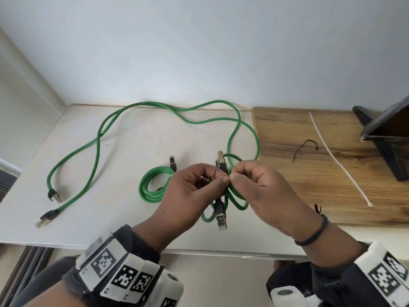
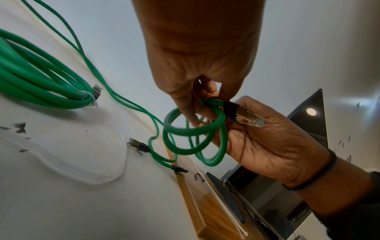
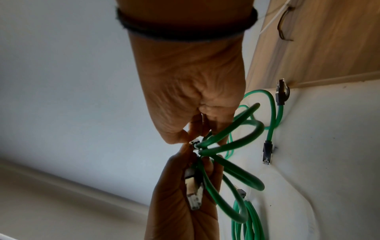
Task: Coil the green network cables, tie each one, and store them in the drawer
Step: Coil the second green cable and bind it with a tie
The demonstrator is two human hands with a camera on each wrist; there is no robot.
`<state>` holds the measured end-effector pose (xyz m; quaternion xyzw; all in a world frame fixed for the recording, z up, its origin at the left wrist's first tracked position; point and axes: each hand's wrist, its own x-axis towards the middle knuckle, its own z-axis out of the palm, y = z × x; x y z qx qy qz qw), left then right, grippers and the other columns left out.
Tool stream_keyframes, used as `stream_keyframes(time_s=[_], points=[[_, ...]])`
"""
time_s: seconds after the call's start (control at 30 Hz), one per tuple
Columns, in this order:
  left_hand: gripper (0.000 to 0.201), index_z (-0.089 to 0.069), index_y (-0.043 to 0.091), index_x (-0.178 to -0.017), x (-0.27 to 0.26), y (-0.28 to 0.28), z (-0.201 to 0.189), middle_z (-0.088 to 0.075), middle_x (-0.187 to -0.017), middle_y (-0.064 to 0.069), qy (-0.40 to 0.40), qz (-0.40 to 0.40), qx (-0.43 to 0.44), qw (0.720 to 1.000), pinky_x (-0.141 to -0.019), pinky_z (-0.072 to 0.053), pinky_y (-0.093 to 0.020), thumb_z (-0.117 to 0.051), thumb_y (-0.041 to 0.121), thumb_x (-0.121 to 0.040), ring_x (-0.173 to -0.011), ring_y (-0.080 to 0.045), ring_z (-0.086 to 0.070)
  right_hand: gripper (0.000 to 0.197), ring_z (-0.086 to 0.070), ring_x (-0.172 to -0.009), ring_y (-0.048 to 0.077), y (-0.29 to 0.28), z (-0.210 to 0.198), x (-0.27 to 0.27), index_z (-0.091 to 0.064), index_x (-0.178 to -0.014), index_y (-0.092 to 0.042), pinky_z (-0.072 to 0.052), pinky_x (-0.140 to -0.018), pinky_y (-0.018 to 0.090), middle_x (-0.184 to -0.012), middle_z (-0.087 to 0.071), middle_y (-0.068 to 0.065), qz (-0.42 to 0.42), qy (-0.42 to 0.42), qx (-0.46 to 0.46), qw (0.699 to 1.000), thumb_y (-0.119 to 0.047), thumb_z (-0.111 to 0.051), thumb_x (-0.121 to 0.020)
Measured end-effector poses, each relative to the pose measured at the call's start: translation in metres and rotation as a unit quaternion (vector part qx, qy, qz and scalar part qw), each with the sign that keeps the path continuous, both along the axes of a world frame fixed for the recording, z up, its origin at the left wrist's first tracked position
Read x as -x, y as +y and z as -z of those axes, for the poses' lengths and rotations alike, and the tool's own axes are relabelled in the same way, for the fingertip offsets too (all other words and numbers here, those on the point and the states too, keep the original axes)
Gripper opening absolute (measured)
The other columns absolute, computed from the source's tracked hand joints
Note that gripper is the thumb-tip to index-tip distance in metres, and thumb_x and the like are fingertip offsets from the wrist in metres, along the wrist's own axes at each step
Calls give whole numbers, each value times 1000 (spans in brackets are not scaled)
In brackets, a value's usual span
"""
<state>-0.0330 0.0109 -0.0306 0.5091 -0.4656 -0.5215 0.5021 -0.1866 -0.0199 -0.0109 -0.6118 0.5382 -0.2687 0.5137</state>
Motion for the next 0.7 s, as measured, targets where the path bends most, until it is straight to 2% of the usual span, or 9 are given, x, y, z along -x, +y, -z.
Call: stream_keyframes(time_s=[0.07,0.13,0.2,0.27,0.33,0.4,0.53,0.63,0.7], points=[[6,-67,7,-78,0,0,1,-64,-67,-7,-33,5,9,999,-56,-51,-33,-69,8,-83,-53,-19,-60,12,-43,-54,0,2,0,-1,-58,-72,-25,-36,-50,14,-76,-51,-10,-5,26,18,999,-27,-56,-83],[7,-66,5,-78,0,0,3,-63,-83,-6,-69,1,24,997,-55,-52,-35,-68,4,-84,-53,-23,-65,14,-47,-71,2,2,-1,-2,-55,-71,-28,-37,-59,16,-89,-51,-9,-10,56,37,998,-29,-54,-85],[6,-66,5,-78,0,0,3,-56,-96,-7,-91,-3,33,995,-53,-54,-34,-68,3,-84,-53,-27,-67,17,-45,-90,8,3,-3,-3,-53,-71,-30,-34,-68,20,-91,-51,-10,-19,82,52,995,-32,-52,-88],[6,-66,6,-78,0,1,2,-54,-97,-6,-103,-2,41,994,-50,-53,-33,-69,5,-83,-53,-25,-66,18,-42,-95,9,5,-2,-6,-51,-70,-32,-33,-71,19,-88,-49,-13,-19,102,59,993,-36,-50,-87],[5,-66,10,-76,-1,1,4,-54,-94,0,-137,-6,54,989,-50,-49,-26,-68,12,-80,-52,-15,-61,18,-40,-92,10,6,-2,-7,-49,-70,-31,-31,-68,18,-83,-46,-16,-10,113,59,992,-32,-49,-88],[6,-65,10,-75,-1,1,4,-54,-92,2,-152,-9,61,986,-50,-42,-16,-66,14,-79,-49,-6,-55,19,-40,-82,11,6,-3,-8,-50,-70,-28,-29,-62,21,-75,-43,-15,1,98,44,994,-28,-48,-89],[8,-63,1,-78,-1,1,3,-52,-94,-4,-129,-7,60,990,-44,-37,-16,-64,1,-85,-39,-6,-50,19,-38,-60,9,5,-7,-7,-57,-82,-14,-31,-51,20,-64,-42,-7,17,45,-14,999,-25,-46,-92],[7,-64,15,-76,-3,0,7,-54,-91,9,-178,-9,93,980,-44,-36,-18,-67,14,-82,-39,-9,-47,19,-41,-68,15,5,-7,-9,-61,-90,-11,-36,-61,28,-71,-47,1,37,-4,-81,996,-24,-47,-93],[3,-64,24,-76,-4,0,9,-54,-88,13,-236,-14,126,963,-50,-36,-13,-65,23,-79,-45,-5,-45,19,-45,-70,19,5,-5,-13,-63,-90,-13,-38,-67,34,-76,-54,5,57,-33,-117,991,-26,-49,-90]])
